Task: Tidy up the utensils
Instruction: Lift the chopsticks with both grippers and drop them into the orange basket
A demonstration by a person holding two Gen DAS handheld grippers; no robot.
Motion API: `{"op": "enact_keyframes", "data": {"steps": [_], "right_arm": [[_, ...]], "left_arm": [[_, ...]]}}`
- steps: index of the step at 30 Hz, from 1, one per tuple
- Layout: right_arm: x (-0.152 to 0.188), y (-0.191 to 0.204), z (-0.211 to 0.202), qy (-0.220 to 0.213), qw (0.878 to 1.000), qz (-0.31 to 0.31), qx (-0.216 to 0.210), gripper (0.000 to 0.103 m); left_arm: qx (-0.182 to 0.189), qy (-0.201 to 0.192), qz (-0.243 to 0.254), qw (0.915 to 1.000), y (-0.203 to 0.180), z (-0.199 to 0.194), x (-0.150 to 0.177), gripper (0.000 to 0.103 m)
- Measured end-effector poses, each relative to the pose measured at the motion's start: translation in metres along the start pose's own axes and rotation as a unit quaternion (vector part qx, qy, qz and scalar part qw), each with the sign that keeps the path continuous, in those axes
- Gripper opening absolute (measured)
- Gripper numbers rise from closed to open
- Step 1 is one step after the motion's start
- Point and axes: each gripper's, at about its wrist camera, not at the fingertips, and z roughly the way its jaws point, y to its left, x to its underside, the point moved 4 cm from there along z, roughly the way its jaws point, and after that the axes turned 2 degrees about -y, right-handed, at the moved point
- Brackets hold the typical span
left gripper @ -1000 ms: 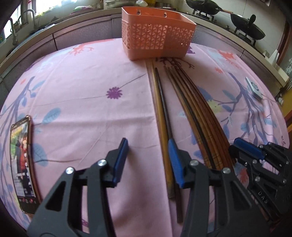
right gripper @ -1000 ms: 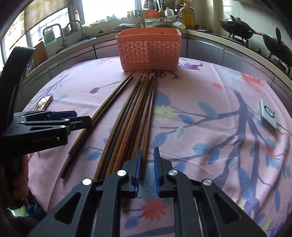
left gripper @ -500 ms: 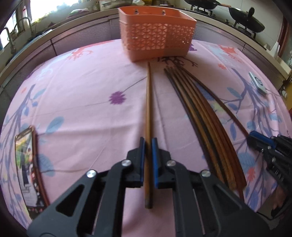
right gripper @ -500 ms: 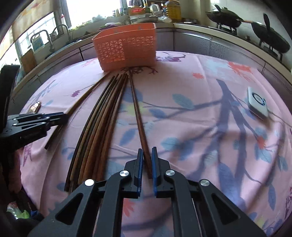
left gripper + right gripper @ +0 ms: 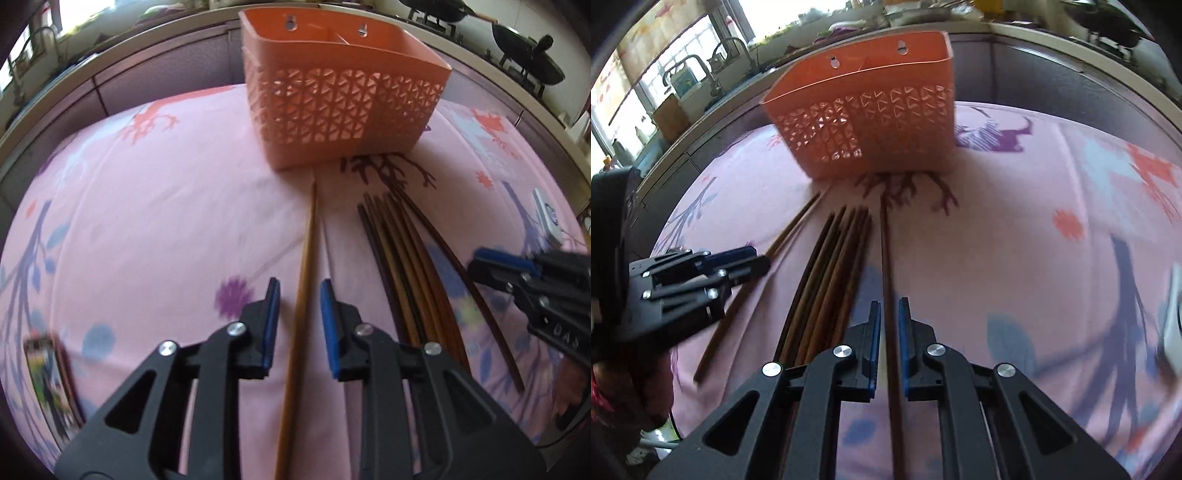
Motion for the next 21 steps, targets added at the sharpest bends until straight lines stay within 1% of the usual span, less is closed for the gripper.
{"op": "enact_keyframes", "data": {"steps": [3, 7, 8, 9, 10, 11, 12, 13, 14, 17, 18, 20, 21], "right_arm": [[-0.016, 0.000, 0.016, 0.025, 0.999, 0.000, -0.021, 0.000], [-0.033, 0.001, 0.027, 0.034, 0.999, -0.010, -0.014, 0.000], [-0.036, 0.003, 0.029, 0.035, 0.999, -0.017, -0.010, 0.000], [-0.038, 0.003, 0.030, 0.035, 0.999, -0.022, -0.009, 0.000], [-0.039, 0.005, 0.031, 0.034, 0.999, -0.029, -0.010, 0.000], [-0.040, 0.007, 0.032, 0.034, 0.999, -0.040, -0.003, 0.000], [-0.040, 0.007, 0.032, 0.036, 0.998, -0.042, -0.005, 0.000], [-0.039, 0.007, 0.030, 0.040, 0.998, -0.035, -0.017, 0.000], [-0.040, 0.006, 0.029, 0.037, 0.999, -0.028, -0.024, 0.000], [-0.041, 0.006, -0.006, -0.011, 0.997, -0.010, -0.077, 0.000], [-0.039, 0.009, -0.020, -0.029, 0.995, -0.012, -0.089, 0.000], [-0.039, 0.015, -0.047, -0.068, 0.991, -0.017, -0.110, 0.000], [-0.039, 0.019, -0.066, -0.096, 0.988, -0.020, -0.122, 0.000]], "left_arm": [[-0.016, 0.005, 0.021, 0.9996, -0.003, 0.011, -0.013, 0.021], [-0.016, 0.012, 0.044, 0.9988, -0.008, 0.019, -0.027, 0.021], [-0.011, 0.012, 0.049, 0.9987, -0.009, 0.021, -0.030, 0.019], [-0.001, 0.011, 0.054, 0.9985, -0.011, 0.022, -0.032, 0.004], [0.007, 0.011, 0.060, 0.9981, -0.013, 0.023, -0.033, 0.005], [0.007, 0.010, 0.061, 0.9981, -0.013, 0.023, -0.034, 0.005], [0.011, 0.010, 0.059, 0.9981, -0.013, 0.022, -0.034, 0.005], [0.017, 0.008, 0.054, 0.9984, -0.012, 0.019, -0.033, 0.005], [0.025, 0.000, 0.047, 0.9986, -0.010, 0.013, -0.034, 0.005], [0.065, -0.055, 0.015, 0.9962, 0.000, -0.029, -0.038, 0.005], [0.079, -0.077, 0.002, 0.9939, 0.004, -0.045, -0.040, 0.005], [0.107, -0.125, -0.032, 0.9858, 0.014, -0.082, -0.045, 0.005], [0.115, -0.147, -0.047, 0.9813, 0.018, -0.098, -0.048, 0.005]]}}
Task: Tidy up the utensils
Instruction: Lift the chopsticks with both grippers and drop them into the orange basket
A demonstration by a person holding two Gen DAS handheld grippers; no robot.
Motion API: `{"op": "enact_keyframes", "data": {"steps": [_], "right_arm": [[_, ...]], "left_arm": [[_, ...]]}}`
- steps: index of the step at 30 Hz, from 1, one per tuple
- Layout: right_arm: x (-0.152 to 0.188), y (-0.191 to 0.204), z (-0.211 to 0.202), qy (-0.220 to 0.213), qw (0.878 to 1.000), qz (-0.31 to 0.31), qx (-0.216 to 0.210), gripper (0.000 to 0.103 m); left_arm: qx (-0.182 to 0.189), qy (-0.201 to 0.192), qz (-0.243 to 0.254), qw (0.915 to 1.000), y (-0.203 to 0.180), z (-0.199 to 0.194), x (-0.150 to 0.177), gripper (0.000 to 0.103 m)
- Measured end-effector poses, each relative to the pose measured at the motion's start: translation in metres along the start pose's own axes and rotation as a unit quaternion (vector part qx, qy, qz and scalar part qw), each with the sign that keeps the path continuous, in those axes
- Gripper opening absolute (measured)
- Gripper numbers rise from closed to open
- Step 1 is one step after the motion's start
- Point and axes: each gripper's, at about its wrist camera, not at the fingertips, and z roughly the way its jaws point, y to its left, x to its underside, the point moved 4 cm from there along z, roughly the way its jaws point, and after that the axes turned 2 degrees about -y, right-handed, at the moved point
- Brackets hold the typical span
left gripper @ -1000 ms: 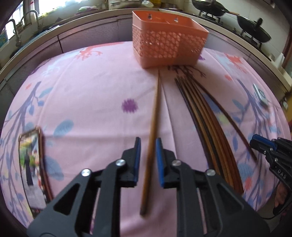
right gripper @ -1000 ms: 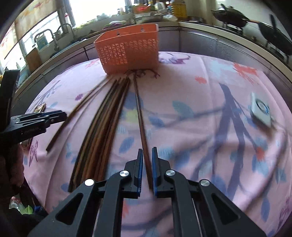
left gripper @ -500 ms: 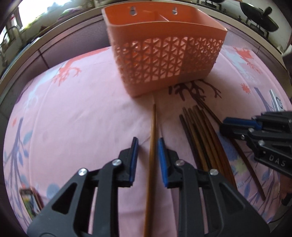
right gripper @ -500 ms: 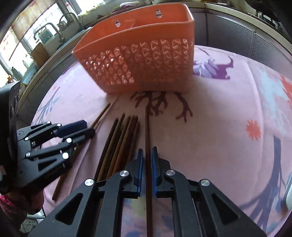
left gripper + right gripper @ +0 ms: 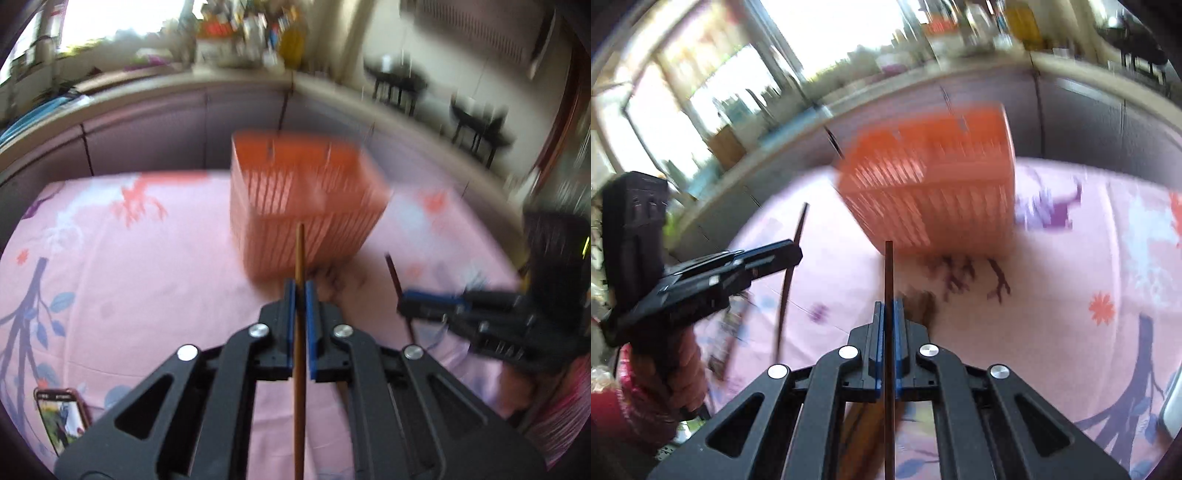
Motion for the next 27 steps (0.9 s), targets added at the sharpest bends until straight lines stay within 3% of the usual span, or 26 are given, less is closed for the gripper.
{"op": "enact_keyframes", "data": {"steps": [2, 6, 11, 15, 18, 20, 22, 24, 27], "right_arm": [[-0.007, 0.010, -0.022, -0.042, 0.999, -0.007, -0.010, 0.000], [-0.034, 0.025, -0.056, -0.124, 0.992, -0.011, -0.011, 0.000], [-0.080, 0.030, -0.081, -0.206, 0.979, -0.004, -0.004, 0.000], [-0.136, 0.028, -0.081, -0.286, 0.958, 0.020, 0.011, 0.000], [-0.162, 0.026, -0.069, -0.350, 0.933, 0.016, 0.077, 0.000], [-0.172, 0.023, -0.054, -0.373, 0.920, 0.012, 0.120, 0.000], [-0.177, 0.017, -0.030, -0.382, 0.910, 0.005, 0.158, 0.000], [-0.174, 0.012, -0.011, -0.374, 0.912, 0.001, 0.169, 0.000], [-0.160, 0.004, 0.011, -0.343, 0.926, 0.000, 0.159, 0.000]], "left_arm": [[0.007, -0.057, -0.023, 0.9981, -0.003, -0.031, -0.018, 0.005], [-0.002, -0.128, -0.055, 0.9903, -0.009, -0.067, -0.045, 0.005], [-0.007, -0.222, -0.065, 0.9729, -0.018, -0.102, -0.087, 0.005], [-0.014, -0.272, -0.068, 0.9599, -0.015, -0.107, -0.128, 0.005], [-0.035, -0.314, -0.068, 0.9464, -0.008, -0.103, -0.149, 0.005], [-0.053, -0.311, -0.063, 0.9469, -0.003, -0.086, -0.157, 0.005], [-0.062, -0.288, -0.061, 0.9538, 0.003, -0.059, -0.157, 0.005], [-0.075, -0.272, -0.057, 0.9577, 0.010, -0.039, -0.152, 0.005], [-0.074, -0.239, -0.046, 0.9671, 0.017, -0.012, -0.139, 0.005]]}}
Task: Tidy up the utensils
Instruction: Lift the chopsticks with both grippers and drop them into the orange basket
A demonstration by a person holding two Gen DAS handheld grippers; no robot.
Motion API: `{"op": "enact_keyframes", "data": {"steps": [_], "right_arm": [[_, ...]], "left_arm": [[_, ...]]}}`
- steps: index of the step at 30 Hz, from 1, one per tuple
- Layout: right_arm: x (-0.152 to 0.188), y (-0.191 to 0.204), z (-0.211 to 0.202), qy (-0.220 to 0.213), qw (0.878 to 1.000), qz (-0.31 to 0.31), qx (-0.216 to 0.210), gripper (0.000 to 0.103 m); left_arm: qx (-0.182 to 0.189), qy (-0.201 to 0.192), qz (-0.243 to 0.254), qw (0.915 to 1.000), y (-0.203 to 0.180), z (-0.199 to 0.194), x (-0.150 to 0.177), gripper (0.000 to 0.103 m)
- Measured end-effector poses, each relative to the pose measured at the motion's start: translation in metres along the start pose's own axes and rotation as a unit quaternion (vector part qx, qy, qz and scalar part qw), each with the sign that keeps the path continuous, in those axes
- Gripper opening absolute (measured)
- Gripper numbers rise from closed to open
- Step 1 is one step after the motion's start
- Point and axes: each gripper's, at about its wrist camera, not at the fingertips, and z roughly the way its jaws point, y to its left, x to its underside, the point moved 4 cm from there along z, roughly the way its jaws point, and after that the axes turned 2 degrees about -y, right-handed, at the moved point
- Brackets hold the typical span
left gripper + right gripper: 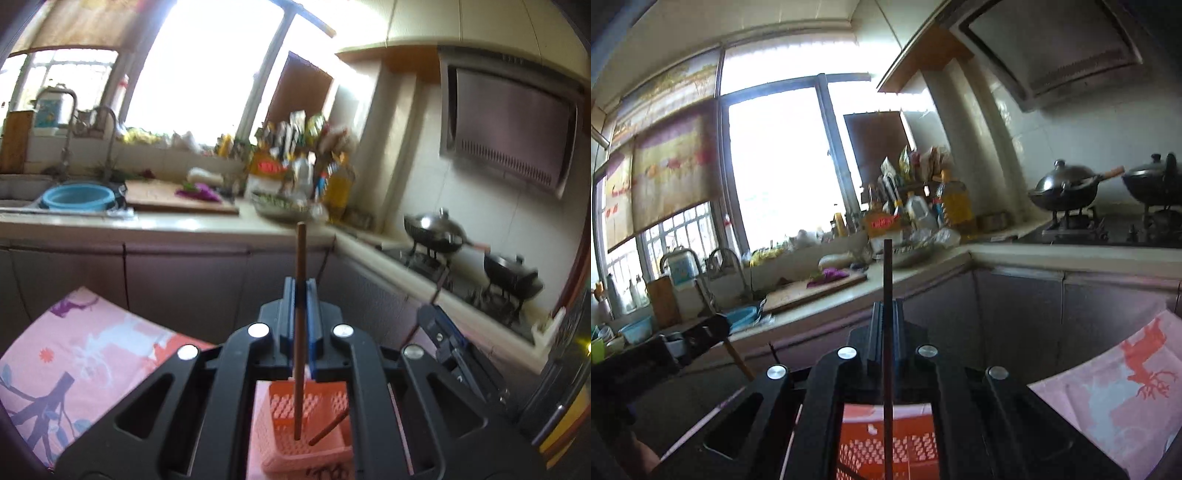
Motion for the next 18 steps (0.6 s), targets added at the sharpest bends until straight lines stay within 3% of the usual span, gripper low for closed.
{"op": "enact_keyframes", "data": {"steps": [3, 5, 7, 12, 15, 18], "right_arm": [[0.021, 0.009, -0.002, 0.033, 0.999, -0.018, -0.014, 0.000], [0.033, 0.013, -0.011, 0.052, 0.998, -0.015, -0.030, 0.000], [0.038, 0.018, -0.021, 0.073, 0.996, -0.017, -0.045, 0.000], [0.030, 0.026, -0.068, 0.068, 0.995, -0.021, -0.064, 0.000], [0.023, 0.027, -0.101, 0.057, 0.996, -0.020, -0.070, 0.002], [0.034, 0.023, -0.140, 0.062, 0.996, -0.023, -0.068, 0.004]], "left_arm": [[-0.009, 0.046, 0.032, 0.9984, -0.004, 0.012, 0.024, 0.005], [-0.001, 0.103, 0.053, 0.9932, -0.011, 0.020, 0.043, 0.006], [-0.001, 0.119, 0.060, 0.9912, -0.013, 0.016, 0.050, 0.010], [-0.012, 0.064, 0.038, 0.9972, -0.006, -0.034, 0.039, 0.026], [-0.013, 0.024, 0.016, 0.9995, 0.001, -0.078, 0.033, 0.028], [-0.004, 0.027, 0.015, 0.9995, 0.005, -0.109, 0.048, 0.028]]}}
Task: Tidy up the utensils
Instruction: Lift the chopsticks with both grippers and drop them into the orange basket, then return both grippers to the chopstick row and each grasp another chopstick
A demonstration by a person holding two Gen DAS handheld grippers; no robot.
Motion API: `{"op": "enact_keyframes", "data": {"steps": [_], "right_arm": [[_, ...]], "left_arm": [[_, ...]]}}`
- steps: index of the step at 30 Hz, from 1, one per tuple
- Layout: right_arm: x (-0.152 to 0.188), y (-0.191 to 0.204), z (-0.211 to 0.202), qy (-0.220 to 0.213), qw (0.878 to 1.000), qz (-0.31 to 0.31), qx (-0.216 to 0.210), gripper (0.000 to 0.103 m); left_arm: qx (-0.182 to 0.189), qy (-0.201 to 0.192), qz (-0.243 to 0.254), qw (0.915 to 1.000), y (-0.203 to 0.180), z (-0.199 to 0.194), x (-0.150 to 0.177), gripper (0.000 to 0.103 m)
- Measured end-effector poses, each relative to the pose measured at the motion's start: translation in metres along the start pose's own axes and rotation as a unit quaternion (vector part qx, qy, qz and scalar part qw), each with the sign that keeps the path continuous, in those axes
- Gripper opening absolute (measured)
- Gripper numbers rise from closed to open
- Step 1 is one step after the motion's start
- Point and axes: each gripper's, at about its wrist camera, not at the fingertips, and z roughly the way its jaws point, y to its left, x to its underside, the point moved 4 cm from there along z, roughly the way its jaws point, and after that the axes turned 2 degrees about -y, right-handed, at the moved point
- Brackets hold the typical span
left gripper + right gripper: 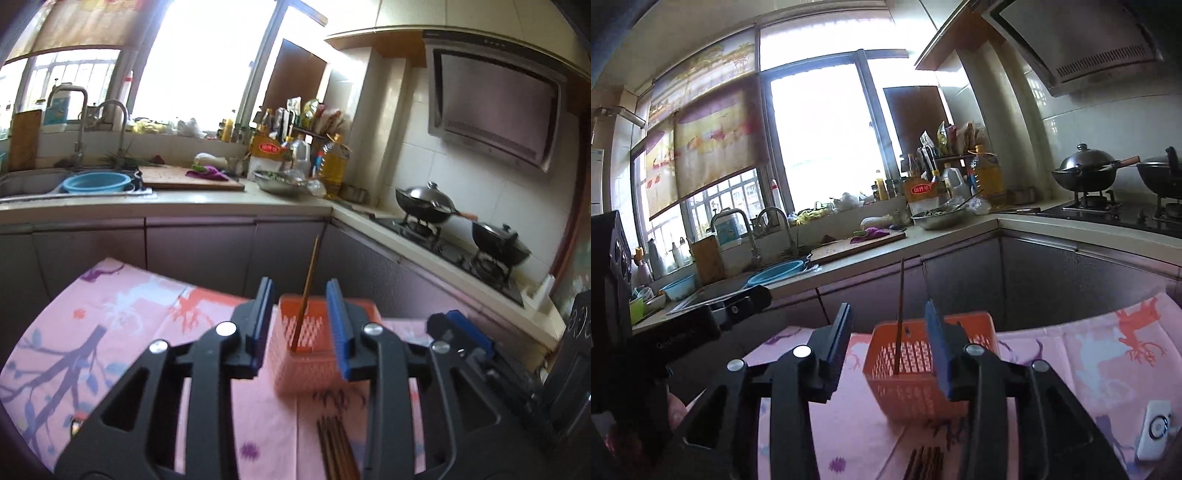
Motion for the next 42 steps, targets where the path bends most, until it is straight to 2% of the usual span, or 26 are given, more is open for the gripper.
{"op": "enact_keyframes", "data": {"steps": [3, 5, 6, 9, 11, 15, 16, 17, 19, 23, 26, 29, 31, 34, 39, 42], "right_arm": [[0.036, -0.005, -0.020, 0.050, 0.999, -0.001, 0.011, 0.000], [0.075, -0.011, -0.027, 0.108, 0.994, -0.005, 0.032, 0.000], [0.092, -0.014, -0.028, 0.131, 0.991, -0.002, 0.036, 0.000], [0.144, -0.022, -0.032, 0.205, 0.978, 0.008, 0.046, 0.000], [0.172, -0.023, -0.035, 0.244, 0.969, 0.014, 0.045, 0.000], [0.198, -0.020, -0.036, 0.283, 0.958, 0.007, 0.044, 0.000], [0.200, -0.019, -0.038, 0.280, 0.959, 0.004, 0.044, 0.000], [0.200, -0.019, -0.038, 0.280, 0.959, -0.006, 0.050, 0.000], [0.197, -0.020, -0.038, 0.280, 0.957, -0.027, 0.067, 0.000], [0.195, -0.023, -0.036, 0.275, 0.957, -0.034, 0.087, 0.000], [0.198, -0.022, -0.033, 0.284, 0.956, -0.018, 0.072, 0.000], [0.199, -0.022, -0.034, 0.284, 0.955, -0.040, 0.081, 0.000], [0.198, -0.031, -0.036, 0.280, 0.955, -0.030, 0.090, 0.000], [0.197, -0.049, -0.046, 0.275, 0.955, -0.005, 0.111, 0.000], [0.197, -0.057, -0.058, 0.293, 0.950, 0.006, 0.103, 0.000], [0.191, -0.053, -0.039, 0.310, 0.946, -0.014, 0.090, 0.000]], "left_arm": [[0.007, 0.046, 0.021, 0.9987, 0.003, -0.010, 0.038, 0.028], [0.020, 0.106, 0.035, 0.9936, 0.002, -0.006, 0.075, 0.028], [0.032, 0.141, 0.038, 0.9888, -0.001, -0.002, 0.097, 0.028], [0.056, 0.210, 0.043, 0.9752, -0.011, 0.009, 0.141, 0.024], [0.081, 0.270, 0.034, 0.9590, -0.020, 0.018, 0.174, 0.023], [0.076, 0.309, 0.055, 0.9465, -0.032, 0.026, 0.208, 0.023], [0.075, 0.318, 0.062, 0.9431, -0.036, 0.028, 0.216, 0.023], [0.069, 0.322, 0.070, 0.9415, -0.038, 0.030, 0.222, 0.023], [0.053, 0.311, 0.090, 0.9447, -0.042, 0.030, 0.223, 0.022], [0.042, 0.313, 0.094, 0.9443, -0.042, 0.032, 0.222, 0.022], [0.030, 0.311, 0.099, 0.9448, -0.044, 0.038, 0.220, 0.022], [0.019, 0.304, 0.118, 0.9453, -0.047, 0.041, 0.218, 0.022], [0.021, 0.298, 0.123, 0.9465, -0.046, 0.041, 0.217, 0.010], [0.026, 0.304, 0.112, 0.9456, -0.037, 0.040, 0.215, 0.008], [0.004, 0.299, 0.100, 0.9491, -0.012, 0.029, 0.209, 0.010], [-0.011, 0.296, 0.100, 0.9497, -0.012, 0.038, 0.204, 0.011]]}}
